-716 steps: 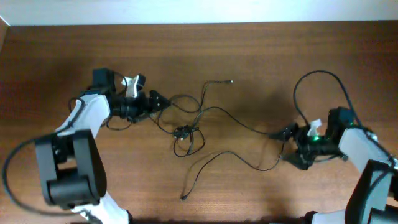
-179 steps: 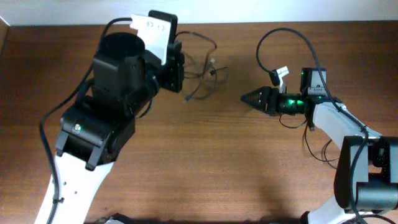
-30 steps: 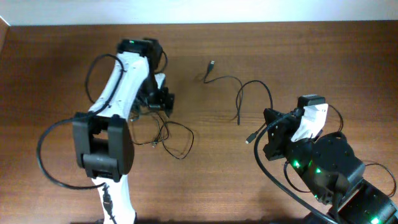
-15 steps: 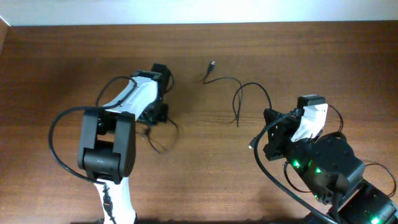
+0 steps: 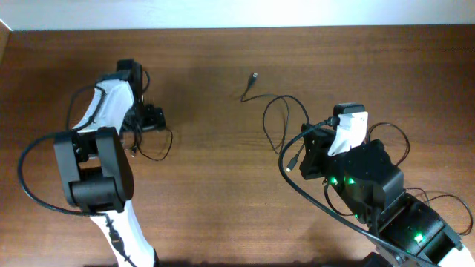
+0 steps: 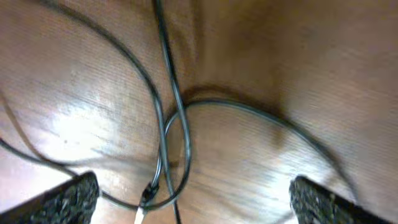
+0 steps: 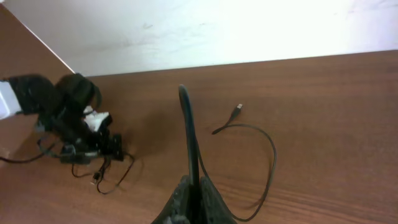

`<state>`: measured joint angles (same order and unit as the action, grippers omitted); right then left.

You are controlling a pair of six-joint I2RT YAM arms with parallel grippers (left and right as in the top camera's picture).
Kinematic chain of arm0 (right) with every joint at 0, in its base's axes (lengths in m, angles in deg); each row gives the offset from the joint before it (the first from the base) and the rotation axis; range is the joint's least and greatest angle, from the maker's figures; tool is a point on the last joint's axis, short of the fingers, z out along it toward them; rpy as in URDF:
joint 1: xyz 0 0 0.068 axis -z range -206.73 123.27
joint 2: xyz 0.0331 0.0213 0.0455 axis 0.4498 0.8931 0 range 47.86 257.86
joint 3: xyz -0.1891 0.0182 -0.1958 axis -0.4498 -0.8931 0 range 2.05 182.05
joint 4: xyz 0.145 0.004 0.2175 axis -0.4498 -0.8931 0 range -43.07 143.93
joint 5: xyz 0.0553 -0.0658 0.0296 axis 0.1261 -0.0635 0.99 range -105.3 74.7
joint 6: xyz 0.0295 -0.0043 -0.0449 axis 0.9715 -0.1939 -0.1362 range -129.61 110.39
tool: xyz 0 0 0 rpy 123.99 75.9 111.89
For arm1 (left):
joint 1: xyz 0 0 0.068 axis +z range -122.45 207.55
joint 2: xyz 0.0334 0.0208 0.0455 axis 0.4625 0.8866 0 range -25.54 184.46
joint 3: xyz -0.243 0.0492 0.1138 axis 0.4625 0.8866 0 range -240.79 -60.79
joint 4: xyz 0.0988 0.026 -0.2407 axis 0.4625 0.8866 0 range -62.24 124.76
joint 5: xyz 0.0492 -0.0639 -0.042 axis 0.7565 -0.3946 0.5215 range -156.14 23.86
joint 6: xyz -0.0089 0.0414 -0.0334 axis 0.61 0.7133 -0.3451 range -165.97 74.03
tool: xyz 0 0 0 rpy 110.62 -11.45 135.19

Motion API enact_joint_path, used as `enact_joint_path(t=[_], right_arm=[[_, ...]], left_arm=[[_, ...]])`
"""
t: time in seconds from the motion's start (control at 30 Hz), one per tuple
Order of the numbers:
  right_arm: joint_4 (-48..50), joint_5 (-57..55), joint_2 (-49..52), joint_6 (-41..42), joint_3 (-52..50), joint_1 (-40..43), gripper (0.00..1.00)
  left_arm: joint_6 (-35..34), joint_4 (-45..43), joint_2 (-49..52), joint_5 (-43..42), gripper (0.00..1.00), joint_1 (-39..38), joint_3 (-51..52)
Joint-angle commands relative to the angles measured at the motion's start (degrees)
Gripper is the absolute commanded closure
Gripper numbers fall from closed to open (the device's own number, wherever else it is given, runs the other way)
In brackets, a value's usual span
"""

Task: Untangle cables

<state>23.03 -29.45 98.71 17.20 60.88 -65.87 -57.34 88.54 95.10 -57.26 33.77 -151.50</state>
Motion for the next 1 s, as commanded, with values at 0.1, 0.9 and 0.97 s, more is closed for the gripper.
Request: enact_joint_path(t=[0.1, 0.9, 0.97], right_arm=[[0.3, -1.1, 0.0, -1.0, 0.0, 0.2, 0.95], [-0.6, -0.3, 0.1, -1.1, 0.0, 0.2, 0.94], [-0.6, 0.7, 1.0, -2.3, 0.0, 0.2, 0.95]], left_arm=[[-3.2, 19.7, 0.5, -3.8, 0.01, -0.1, -21.2], [-3.2, 21.4, 0.5, -3.7, 0.01, -0.1, -21.9], [-3.2, 21.4, 0.5, -3.7, 0.01, -0.1, -21.9]])
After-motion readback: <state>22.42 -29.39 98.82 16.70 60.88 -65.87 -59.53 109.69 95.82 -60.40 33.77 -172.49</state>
